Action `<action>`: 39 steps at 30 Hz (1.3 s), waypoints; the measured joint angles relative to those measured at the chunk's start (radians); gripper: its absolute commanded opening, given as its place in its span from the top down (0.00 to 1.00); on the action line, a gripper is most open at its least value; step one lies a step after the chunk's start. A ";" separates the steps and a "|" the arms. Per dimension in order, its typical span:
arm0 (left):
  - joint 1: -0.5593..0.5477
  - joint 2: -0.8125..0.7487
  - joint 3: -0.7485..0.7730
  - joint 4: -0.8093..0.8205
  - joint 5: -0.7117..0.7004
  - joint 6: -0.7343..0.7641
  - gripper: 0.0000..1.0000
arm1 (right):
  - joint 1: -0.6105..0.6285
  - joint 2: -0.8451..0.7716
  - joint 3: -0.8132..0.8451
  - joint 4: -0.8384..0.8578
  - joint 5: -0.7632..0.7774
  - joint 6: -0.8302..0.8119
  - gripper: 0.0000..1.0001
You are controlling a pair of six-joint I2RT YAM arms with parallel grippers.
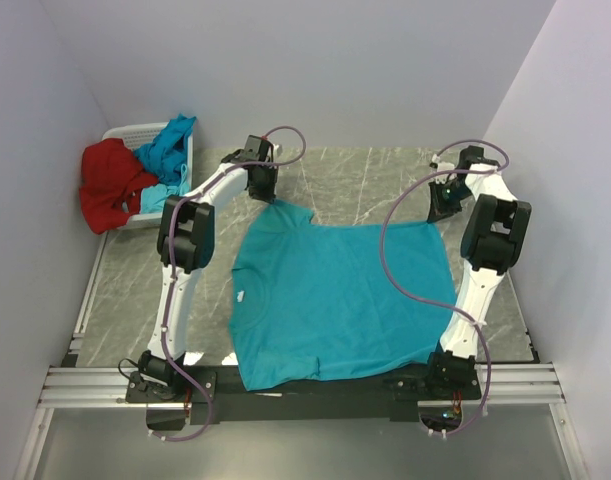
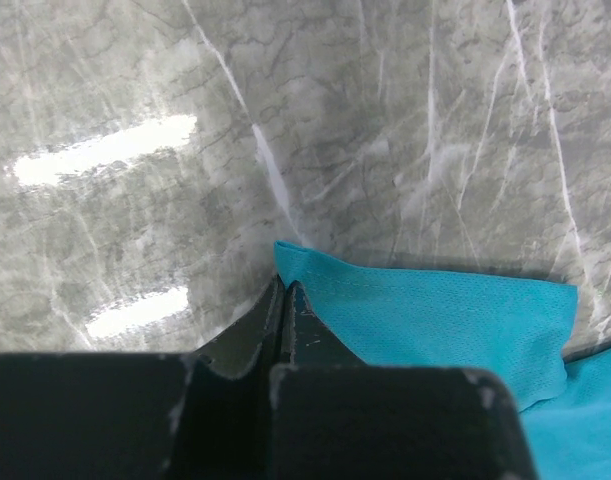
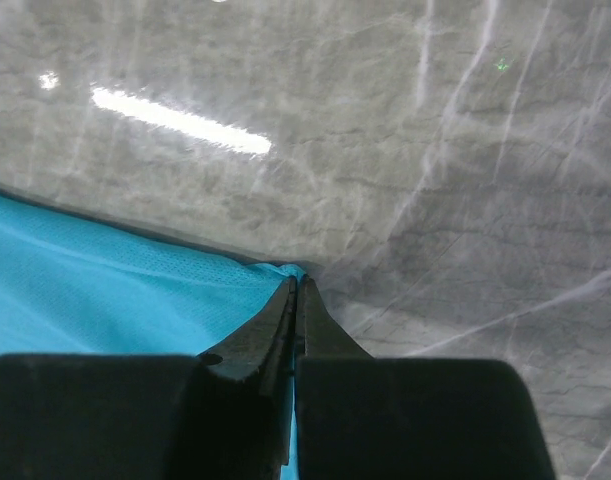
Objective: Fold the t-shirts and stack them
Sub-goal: Flatten the tshirt out
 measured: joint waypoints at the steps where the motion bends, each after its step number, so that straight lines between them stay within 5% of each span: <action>1: 0.002 -0.002 0.000 0.001 0.000 0.003 1.00 | 0.000 -0.011 -0.016 0.013 -0.008 0.000 1.00; 14: 0.060 -0.230 -0.073 0.060 -0.055 0.007 1.00 | 0.160 -0.493 -0.115 0.131 -0.018 0.010 1.00; 22: 0.054 -0.661 -0.077 0.160 -0.144 0.021 1.00 | 0.212 -0.744 0.209 0.105 0.053 -0.039 1.00; 30: -0.019 -1.230 -0.142 0.411 -0.148 0.009 1.00 | 0.203 -1.165 0.214 0.172 0.113 -0.078 1.00; 39: -0.035 -1.352 -0.093 0.510 -0.120 -0.042 1.00 | 0.203 -1.348 0.300 0.262 0.169 -0.078 1.00</action>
